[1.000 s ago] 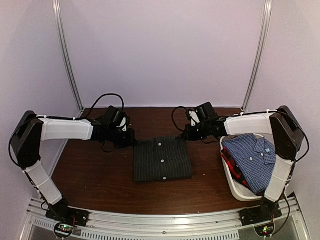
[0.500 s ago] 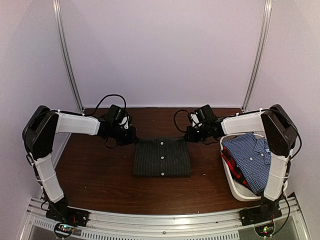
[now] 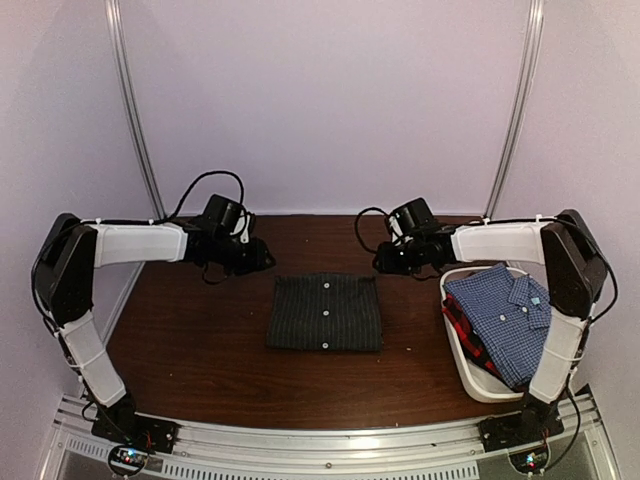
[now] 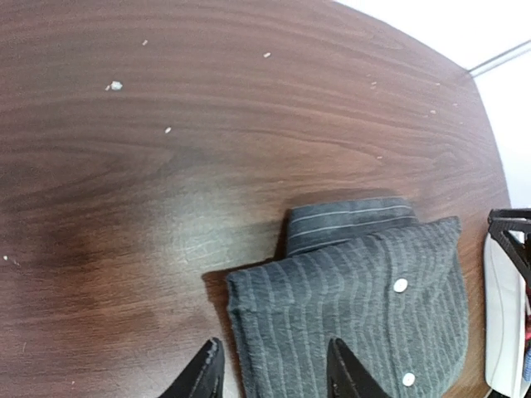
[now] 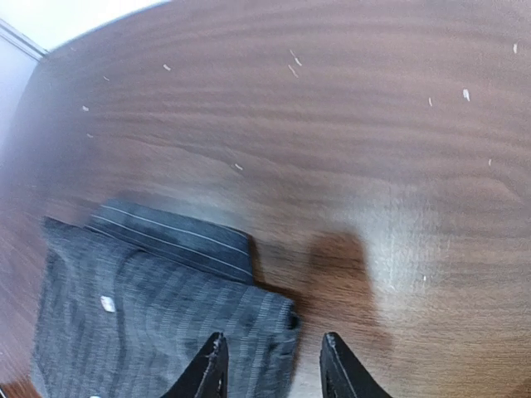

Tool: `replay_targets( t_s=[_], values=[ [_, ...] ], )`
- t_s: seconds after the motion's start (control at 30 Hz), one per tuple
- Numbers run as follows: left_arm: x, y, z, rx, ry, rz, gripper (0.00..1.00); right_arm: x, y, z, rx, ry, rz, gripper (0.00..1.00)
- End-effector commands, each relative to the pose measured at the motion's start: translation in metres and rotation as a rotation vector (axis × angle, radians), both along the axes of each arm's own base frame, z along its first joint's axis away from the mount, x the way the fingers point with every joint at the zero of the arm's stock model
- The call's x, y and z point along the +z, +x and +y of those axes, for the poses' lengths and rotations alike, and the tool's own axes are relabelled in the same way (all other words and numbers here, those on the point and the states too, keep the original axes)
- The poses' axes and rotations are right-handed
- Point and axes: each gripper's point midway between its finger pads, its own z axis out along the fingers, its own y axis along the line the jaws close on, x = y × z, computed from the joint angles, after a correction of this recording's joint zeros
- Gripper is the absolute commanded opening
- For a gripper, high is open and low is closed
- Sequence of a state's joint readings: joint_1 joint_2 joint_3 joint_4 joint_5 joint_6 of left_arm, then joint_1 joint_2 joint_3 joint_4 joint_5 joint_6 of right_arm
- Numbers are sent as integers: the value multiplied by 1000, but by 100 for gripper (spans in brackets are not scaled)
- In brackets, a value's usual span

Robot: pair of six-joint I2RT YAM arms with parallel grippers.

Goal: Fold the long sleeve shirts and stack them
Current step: Move the square-folded shirt to the center of the board, then smooth out the square-folded shirt at the center of the board.

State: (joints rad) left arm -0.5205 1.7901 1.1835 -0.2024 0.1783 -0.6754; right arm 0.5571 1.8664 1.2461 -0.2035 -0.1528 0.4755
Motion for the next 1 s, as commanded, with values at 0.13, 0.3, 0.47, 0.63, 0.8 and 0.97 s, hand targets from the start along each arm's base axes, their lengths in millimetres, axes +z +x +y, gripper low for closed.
replay_targets(
  t_s=[0.13, 0.3, 0.47, 0.63, 0.8, 0.97],
  values=[
    [29, -23, -42, -104, -58, -48, 26, 57, -19, 48, 78, 24, -112, 33],
    [15, -27, -61, -139, -69, -14, 16, 46, -31, 80, 155, 31, -87, 28],
    [1, -17, -73, -150, -58, 6, 13, 23, -29, 91, 188, 16, -49, 27],
    [-16, -3, -80, -149, -25, 26, 12, 0, -19, 90, 187, 2, -17, 27],
    [-36, 14, -81, -136, 21, 43, 10, -22, -1, 76, 155, 4, 20, 27],
    [-56, 35, -68, -100, 47, 65, 9, -43, 16, 61, 121, 24, 67, 26]
  ],
)
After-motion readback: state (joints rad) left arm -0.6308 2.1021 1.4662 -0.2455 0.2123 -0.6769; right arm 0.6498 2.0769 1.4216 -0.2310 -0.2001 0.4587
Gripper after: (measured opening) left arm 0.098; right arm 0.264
